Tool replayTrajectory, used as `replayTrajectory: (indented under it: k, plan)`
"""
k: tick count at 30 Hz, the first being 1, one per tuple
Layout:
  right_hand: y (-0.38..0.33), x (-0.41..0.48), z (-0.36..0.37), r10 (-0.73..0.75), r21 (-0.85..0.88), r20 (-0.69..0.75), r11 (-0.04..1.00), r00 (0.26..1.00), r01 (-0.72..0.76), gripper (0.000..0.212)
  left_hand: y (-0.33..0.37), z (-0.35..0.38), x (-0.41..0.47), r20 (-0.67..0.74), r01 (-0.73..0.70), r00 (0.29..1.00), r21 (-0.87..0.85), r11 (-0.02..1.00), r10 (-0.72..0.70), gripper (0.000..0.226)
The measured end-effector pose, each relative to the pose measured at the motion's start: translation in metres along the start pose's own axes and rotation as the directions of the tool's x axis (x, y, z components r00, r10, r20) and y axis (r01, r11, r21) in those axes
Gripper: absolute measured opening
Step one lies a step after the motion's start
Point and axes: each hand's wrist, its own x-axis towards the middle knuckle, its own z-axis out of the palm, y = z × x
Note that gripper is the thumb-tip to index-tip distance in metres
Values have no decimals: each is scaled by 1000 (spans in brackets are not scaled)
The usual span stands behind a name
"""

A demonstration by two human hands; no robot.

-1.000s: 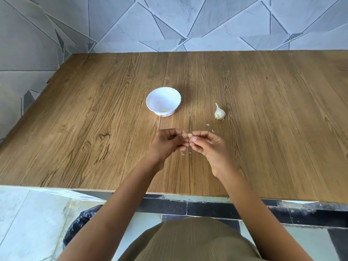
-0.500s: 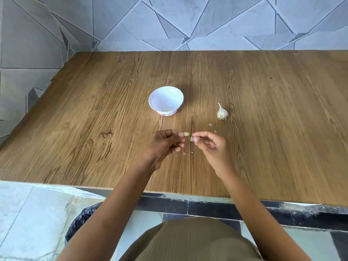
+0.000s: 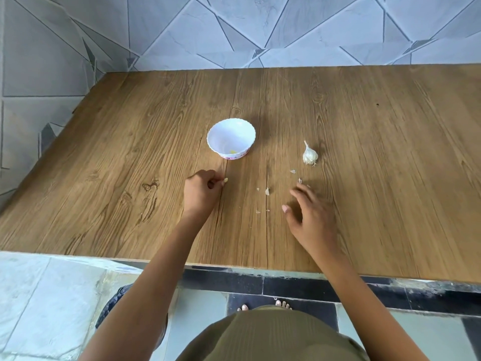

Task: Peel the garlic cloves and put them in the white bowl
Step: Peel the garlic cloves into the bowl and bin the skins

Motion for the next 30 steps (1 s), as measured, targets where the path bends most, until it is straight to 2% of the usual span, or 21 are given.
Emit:
replayTrajectory:
  k: [2,4,6,9,11,16,22,28,30]
  plan:
    - [0,0,-1,-1,10,11,1000,1000,1,45,3,-3,-2,-1,3,1000,-25,1000,-3,10]
    - [1,0,0,2,26,17,1000,1000,-2,40,8,-7,-5,11,35,999,-56,998,-35,13]
    - [2,0,0,17,53,25,998,1000,-19,37,18,-10,-9,96,28,995,-65,997,-22,21]
    - [4,-2,-3,16,49,6,999,1000,-16,39,40,-3,-16,330,-161,931,-3,987,152,32]
    - [9,-4,-9,27,4,-18,1000,999,-27,40,51,9,-18,401,-273,883,12,962,245,36]
    - [21,-10,-20,118,-16,-6,993,993,-119,44,78,42,-5,422,-417,837,75,906,350,41]
    - [21,-12,-23,131,4,14,991,991,-131,47,104,75,18,492,-573,739,99,814,460,45]
    - [22,-13,-25,122,24,-1,992,993,-122,46,92,68,13,565,-689,597,-5,725,570,47]
    - [22,-13,-24,119,28,1,993,993,-119,46,79,53,2,580,-701,570,-25,713,582,46]
